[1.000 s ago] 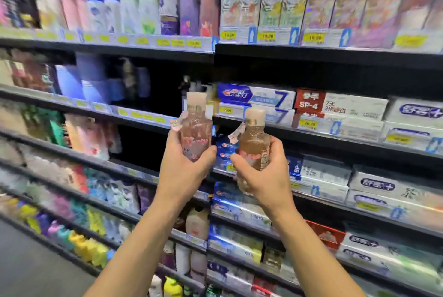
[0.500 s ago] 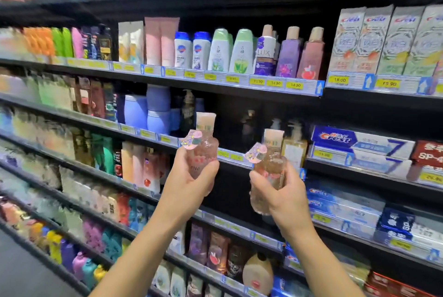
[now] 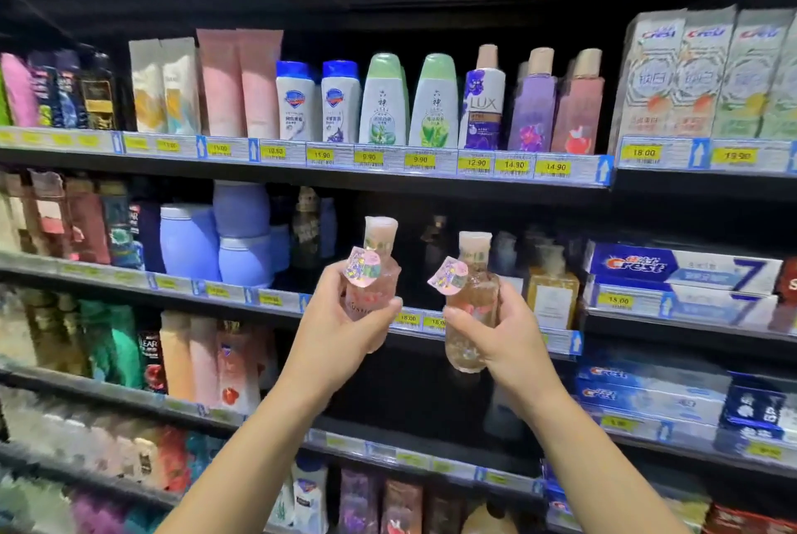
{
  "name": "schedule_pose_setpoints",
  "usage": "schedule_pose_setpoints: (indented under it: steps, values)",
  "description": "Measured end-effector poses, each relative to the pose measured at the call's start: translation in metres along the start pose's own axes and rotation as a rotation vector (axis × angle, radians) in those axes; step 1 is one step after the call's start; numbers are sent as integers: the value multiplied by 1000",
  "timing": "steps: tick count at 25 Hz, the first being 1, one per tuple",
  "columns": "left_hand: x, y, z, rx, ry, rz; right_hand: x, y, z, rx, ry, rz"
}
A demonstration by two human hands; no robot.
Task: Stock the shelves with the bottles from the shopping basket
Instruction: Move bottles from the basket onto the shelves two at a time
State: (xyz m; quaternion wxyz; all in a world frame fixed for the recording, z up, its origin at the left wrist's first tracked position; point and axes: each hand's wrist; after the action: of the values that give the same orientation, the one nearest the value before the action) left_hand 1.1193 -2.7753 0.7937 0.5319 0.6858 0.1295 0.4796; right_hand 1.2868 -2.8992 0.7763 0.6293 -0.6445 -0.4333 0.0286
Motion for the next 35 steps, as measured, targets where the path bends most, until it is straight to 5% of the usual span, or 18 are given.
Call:
schedule_pose_setpoints:
  steps: [13, 27, 35]
  values:
    - [135, -71, 1, 102, -23, -28, 113, 50, 34, -172, -8, -10]
    - [209, -114, 9, 268, -179, -331, 161, 75, 47, -459, 22, 432]
    - [225, -130, 13, 367, -281, -455, 170, 87, 53, -585, -100, 549]
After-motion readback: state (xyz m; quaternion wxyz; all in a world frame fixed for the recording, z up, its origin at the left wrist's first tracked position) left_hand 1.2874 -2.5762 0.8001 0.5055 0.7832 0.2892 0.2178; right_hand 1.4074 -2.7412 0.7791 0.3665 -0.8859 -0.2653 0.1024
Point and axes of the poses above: each hand's wrist, its own x-axis towards the middle knuckle, its own z-axis out of the palm, y = z × x, and after that the axes turned 10 degrees about -x, right-handed
